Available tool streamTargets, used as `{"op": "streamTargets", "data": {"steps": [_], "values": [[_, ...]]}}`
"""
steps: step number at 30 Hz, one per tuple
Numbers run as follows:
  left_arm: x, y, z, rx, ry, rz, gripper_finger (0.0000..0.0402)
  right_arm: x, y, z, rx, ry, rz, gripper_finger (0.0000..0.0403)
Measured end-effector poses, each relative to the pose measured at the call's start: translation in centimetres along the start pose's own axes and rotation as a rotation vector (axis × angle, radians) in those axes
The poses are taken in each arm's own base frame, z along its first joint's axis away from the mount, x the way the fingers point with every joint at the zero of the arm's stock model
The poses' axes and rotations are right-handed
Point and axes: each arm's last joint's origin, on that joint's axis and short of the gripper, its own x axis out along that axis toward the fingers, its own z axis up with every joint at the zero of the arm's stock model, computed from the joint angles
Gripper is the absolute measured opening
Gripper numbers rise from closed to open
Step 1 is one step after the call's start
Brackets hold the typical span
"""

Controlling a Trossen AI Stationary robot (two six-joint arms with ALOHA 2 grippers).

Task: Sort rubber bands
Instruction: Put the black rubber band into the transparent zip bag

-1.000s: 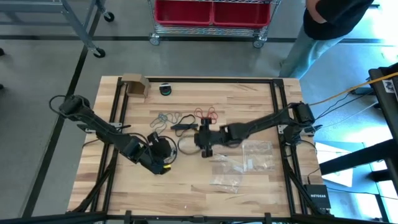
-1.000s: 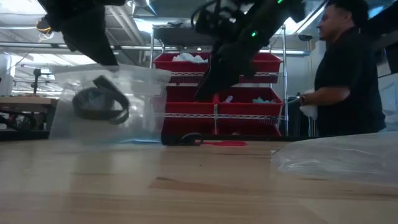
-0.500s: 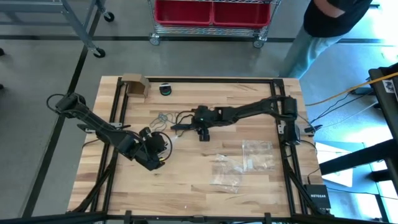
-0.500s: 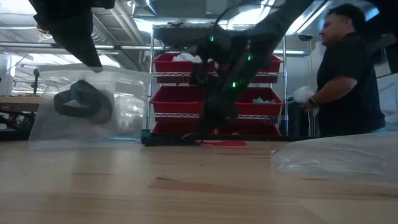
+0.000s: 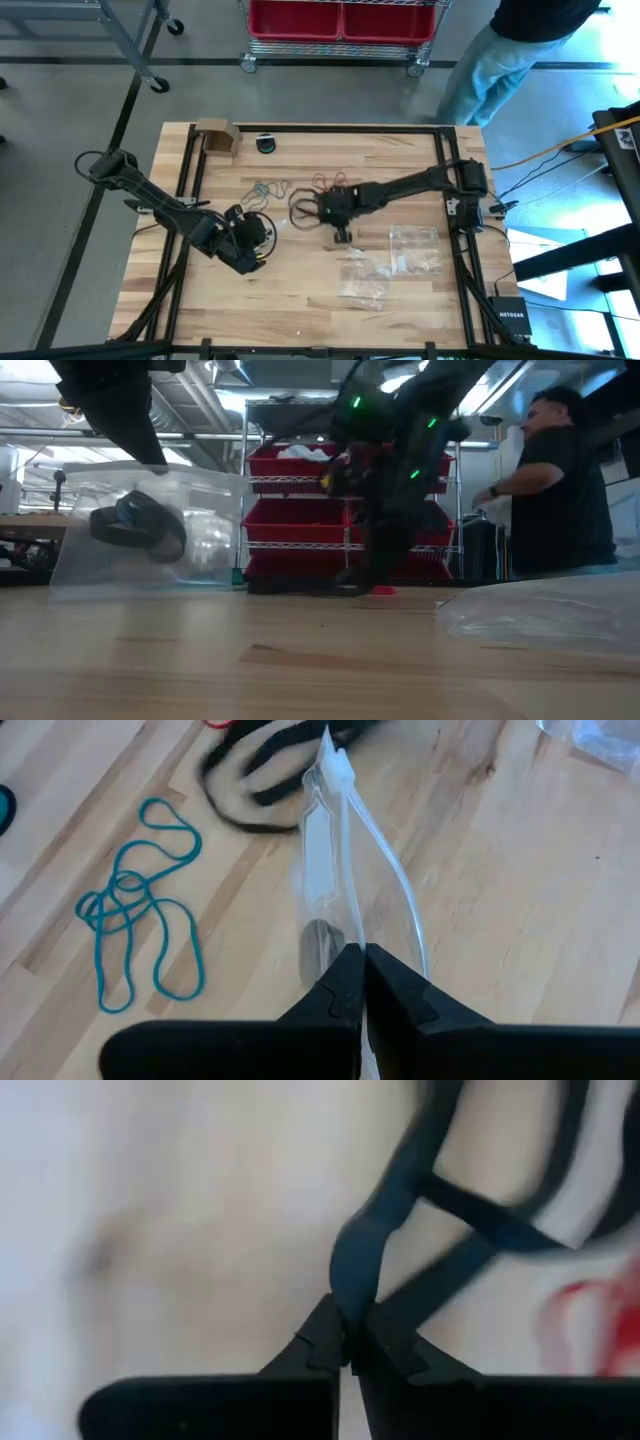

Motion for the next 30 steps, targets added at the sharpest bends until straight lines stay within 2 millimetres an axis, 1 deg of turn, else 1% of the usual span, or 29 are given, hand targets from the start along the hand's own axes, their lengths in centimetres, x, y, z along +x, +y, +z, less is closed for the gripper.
{"op": "streamTargets", "data": {"steps": [3,6,8,11,14,17,22,24,26,28,30], "values": [[0.0,0.0,0.0,0.003,-0.001,-0.001,0.0000,-0.5,3.0,-0.4,-0.011,0.055,0.049,0.0006],[0.0,-0.1,0.1,-0.004,-0.007,-0.010,0.0000,-0.6,5.6,-1.0,0.023,0.118,0.076,0.0007],[0.0,-0.2,0.1,-0.007,-0.011,-0.015,0.0000,-0.8,7.0,-1.2,0.100,0.141,0.079,0.0015],[0.0,-0.3,0.2,-0.013,-0.016,-0.022,0.0000,-1.0,8.2,-1.8,0.243,0.198,0.065,0.0031],[0.0,-0.4,0.3,-0.016,-0.026,-0.036,0.0000,-1.3,8.5,-2.6,0.315,0.277,0.038,0.0057],[0.0,-0.5,0.3,-0.013,-0.026,-0.042,0.0000,-2.3,8.5,-3.1,0.343,0.323,0.017,0.0100],[-0.1,-0.8,0.4,-0.020,-0.014,-0.095,0.0000,-4.6,8.2,-2.4,0.355,0.223,-0.003,0.0190],[-0.1,-0.9,0.4,-0.022,-0.014,-0.098,0.0000,-4.9,7.8,-2.1,0.360,0.173,-0.035,0.0223],[-0.1,-0.8,0.4,-0.020,-0.014,-0.097,0.0000,-4.9,7.2,-1.7,0.367,0.120,-0.081,0.0249],[-0.1,-0.8,0.4,-0.019,-0.013,-0.096,0.0000,-4.4,6.7,-1.2,0.367,0.073,-0.099,0.0269],[-0.1,-0.8,0.4,-0.019,-0.013,-0.096,0.0000,-3.3,6.3,-0.8,0.364,0.029,-0.092,0.0280]]}}
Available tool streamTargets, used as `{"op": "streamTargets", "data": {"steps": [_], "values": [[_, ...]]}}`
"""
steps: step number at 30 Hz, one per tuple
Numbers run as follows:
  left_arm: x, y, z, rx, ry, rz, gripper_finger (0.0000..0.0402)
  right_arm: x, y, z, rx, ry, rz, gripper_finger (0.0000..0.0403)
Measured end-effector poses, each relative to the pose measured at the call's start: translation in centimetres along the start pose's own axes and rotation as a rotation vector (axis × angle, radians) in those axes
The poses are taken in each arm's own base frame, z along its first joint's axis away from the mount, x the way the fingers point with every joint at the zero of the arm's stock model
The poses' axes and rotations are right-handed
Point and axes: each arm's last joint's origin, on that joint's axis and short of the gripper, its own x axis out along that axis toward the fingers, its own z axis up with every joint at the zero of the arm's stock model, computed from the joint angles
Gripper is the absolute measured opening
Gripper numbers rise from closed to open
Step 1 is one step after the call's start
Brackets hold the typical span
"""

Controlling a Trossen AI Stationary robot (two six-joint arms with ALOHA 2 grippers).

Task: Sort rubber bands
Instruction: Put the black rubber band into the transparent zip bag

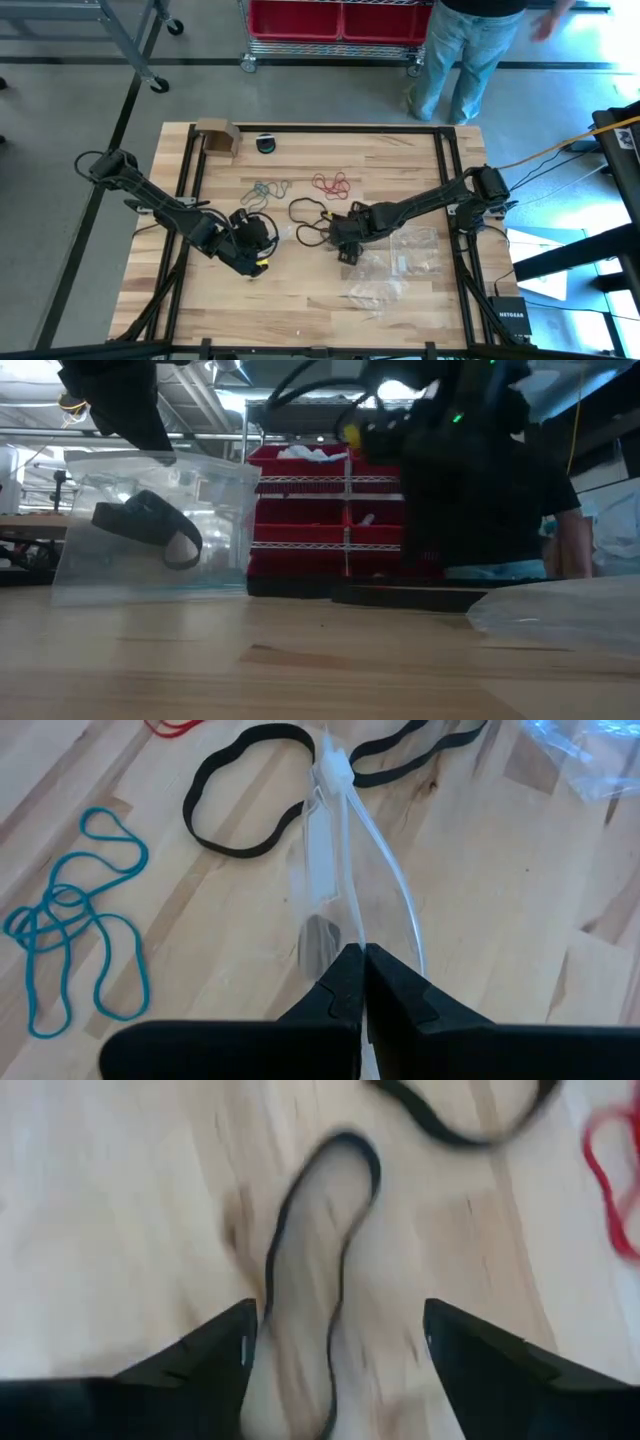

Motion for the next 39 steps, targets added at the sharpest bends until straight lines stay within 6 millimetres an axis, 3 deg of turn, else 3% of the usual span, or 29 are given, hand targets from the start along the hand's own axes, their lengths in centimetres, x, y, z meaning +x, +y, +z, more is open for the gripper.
{"op": "streamTargets", "data": {"steps": [6,11,15,21,25,29,33,39], "values": [[0.0,0.0,0.0,-0.002,0.000,0.000,0.0000,3.3,-0.6,-0.6,0.028,0.004,0.053,0.0282],[0.0,0.0,0.0,0.000,0.000,0.001,0.0000,4.2,-0.2,-1.1,0.022,-0.020,0.087,0.0259],[0.0,0.0,0.1,-0.003,-0.008,0.004,0.0000,4.3,-0.3,-1.1,0.021,-0.027,0.082,0.0189],[0.0,0.0,0.1,-0.005,-0.031,0.024,0.0000,4.4,-0.2,-0.9,0.000,-0.049,0.074,0.0024],[0.0,0.1,0.3,-0.008,-0.073,0.050,0.0000,4.3,-0.2,-0.9,-0.017,-0.063,0.072,0.0013],[0.0,0.0,0.5,-0.002,-0.118,0.069,0.0000,2.7,-0.2,-0.7,-0.035,-0.095,0.071,0.0004],[0.0,0.1,0.6,-0.005,-0.155,0.100,0.0000,-0.8,0.0,0.3,-0.063,-0.240,0.095,0.0002],[0.2,-0.2,0.8,-0.006,-0.201,0.113,0.0000,-5.6,1.0,2.3,-0.142,-0.578,0.196,0.0001]]}}
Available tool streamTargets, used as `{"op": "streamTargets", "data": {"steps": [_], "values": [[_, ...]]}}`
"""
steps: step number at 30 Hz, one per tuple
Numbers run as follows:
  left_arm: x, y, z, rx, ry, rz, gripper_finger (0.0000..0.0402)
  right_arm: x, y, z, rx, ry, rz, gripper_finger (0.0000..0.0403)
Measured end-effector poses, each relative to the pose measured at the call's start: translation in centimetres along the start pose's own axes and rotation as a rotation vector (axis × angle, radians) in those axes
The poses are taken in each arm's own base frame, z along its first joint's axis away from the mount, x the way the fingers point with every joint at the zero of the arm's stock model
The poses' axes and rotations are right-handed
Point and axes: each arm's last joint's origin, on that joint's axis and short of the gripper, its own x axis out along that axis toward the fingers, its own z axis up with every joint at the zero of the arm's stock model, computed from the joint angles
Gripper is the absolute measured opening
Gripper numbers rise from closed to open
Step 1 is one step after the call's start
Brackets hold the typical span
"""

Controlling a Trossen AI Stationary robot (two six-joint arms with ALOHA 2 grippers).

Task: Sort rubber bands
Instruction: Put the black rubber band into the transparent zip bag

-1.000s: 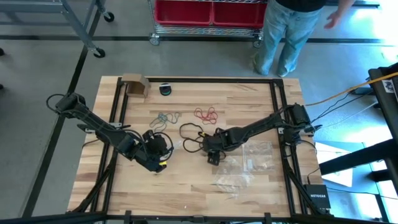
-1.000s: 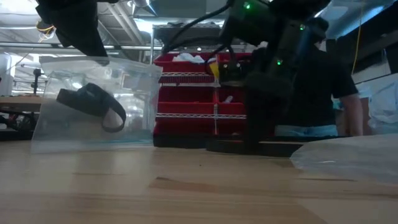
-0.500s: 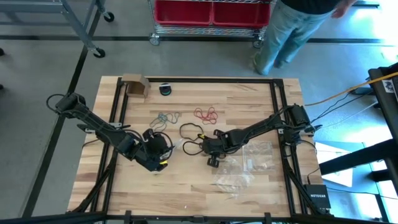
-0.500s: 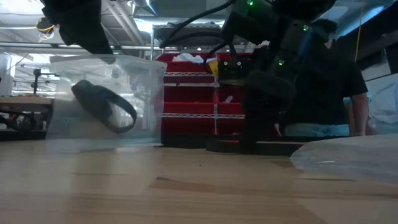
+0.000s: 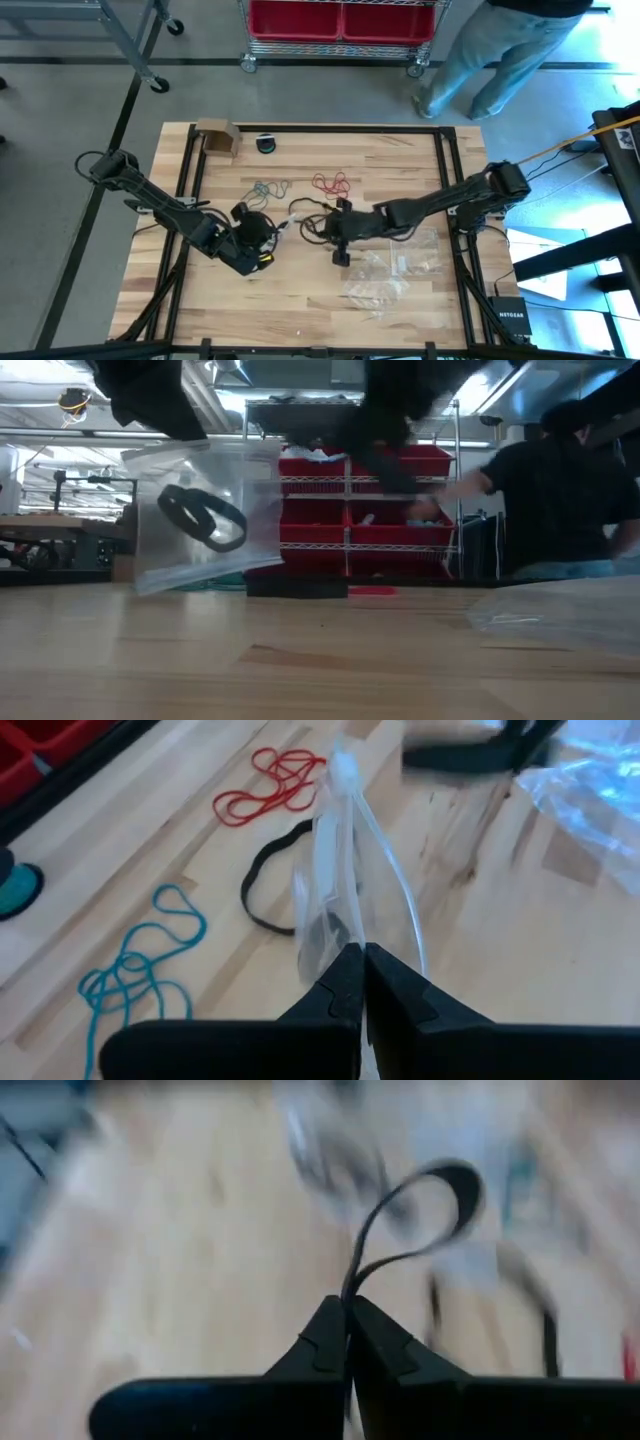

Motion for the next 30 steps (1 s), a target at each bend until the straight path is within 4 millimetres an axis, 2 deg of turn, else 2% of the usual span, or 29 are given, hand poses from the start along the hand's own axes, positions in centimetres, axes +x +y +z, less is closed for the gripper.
{"op": "streamTargets", "data": {"steps": [7,13,19,30], "values": [[0.2,-0.6,0.2,0.005,-0.018,-0.031,0.0000,-0.6,1.3,4.0,-0.100,-0.447,0.132,0.0001],[0.2,-1.0,0.6,-0.028,-0.050,-0.067,0.0000,0.8,1.7,4.6,-0.207,-0.664,0.135,0.0001],[0.2,-1.5,1.0,-0.037,-0.087,-0.103,0.0000,2.6,1.4,4.0,-0.276,-0.720,0.112,0.0001],[0.1,-1.5,1.1,-0.036,-0.092,-0.108,0.0000,4.7,0.9,4.9,-0.382,-0.709,0.085,0.0001]]}}
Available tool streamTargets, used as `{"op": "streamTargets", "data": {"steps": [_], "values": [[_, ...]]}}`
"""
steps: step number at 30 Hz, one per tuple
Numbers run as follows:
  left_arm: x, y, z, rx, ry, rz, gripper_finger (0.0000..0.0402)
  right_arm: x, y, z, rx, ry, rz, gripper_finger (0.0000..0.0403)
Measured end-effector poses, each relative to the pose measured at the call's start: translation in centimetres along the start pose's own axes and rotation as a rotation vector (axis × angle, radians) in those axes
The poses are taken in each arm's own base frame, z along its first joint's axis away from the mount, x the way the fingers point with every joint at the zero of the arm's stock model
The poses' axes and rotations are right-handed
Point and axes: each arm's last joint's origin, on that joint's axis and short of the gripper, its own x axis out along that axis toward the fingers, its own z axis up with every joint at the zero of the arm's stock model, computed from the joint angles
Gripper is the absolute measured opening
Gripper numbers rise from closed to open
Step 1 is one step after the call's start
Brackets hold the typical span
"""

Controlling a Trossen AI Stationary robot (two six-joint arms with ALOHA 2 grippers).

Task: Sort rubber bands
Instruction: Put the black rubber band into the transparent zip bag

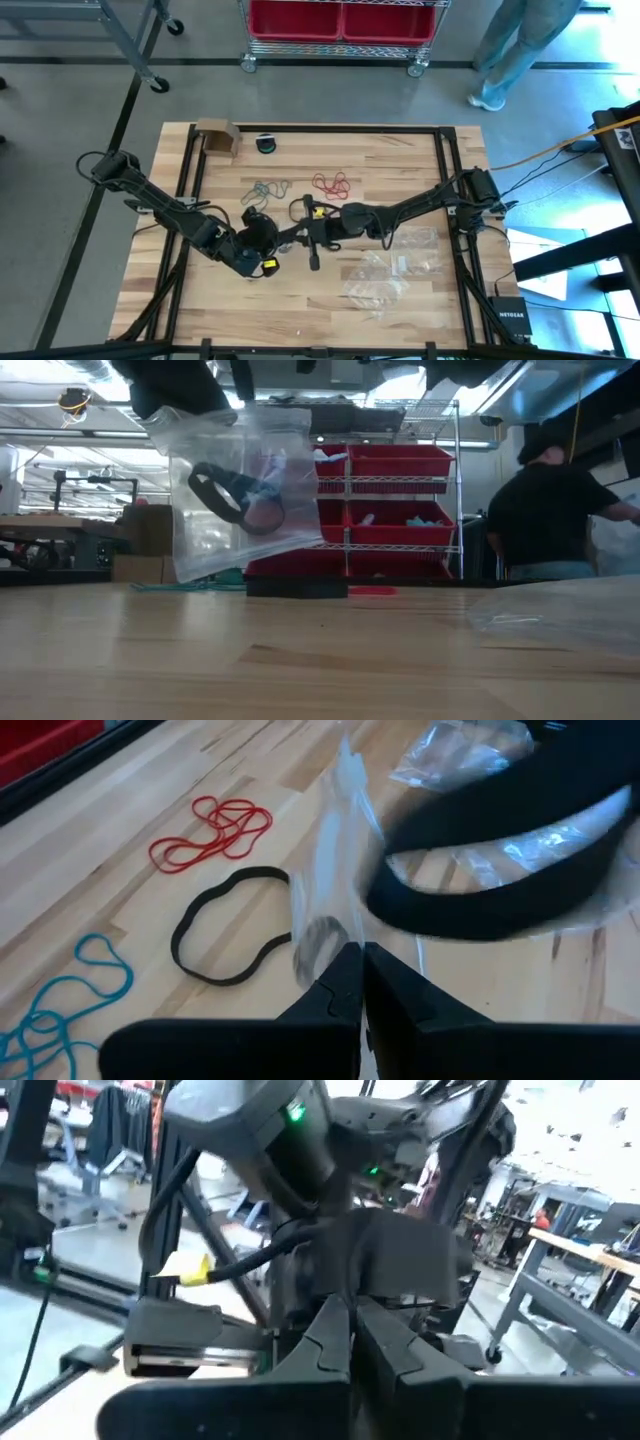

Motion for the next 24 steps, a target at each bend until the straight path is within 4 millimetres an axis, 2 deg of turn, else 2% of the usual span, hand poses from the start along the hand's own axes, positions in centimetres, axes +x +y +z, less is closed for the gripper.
{"op": "streamTargets", "data": {"steps": [9,15,24], "values": [[0.0,0.0,0.0,0.003,0.002,0.000,0.0000,-0.2,0.3,-2.4,-0.029,0.240,0.039,0.0001],[0.0,0.1,-0.1,0.011,0.010,0.003,0.0000,-0.5,0.5,-3.2,-0.043,0.336,0.028,0.0001],[0.1,0.2,-0.1,0.013,-0.004,0.023,0.0000,-0.8,0.5,-3.8,0.111,0.427,-0.036,0.0001]]}}
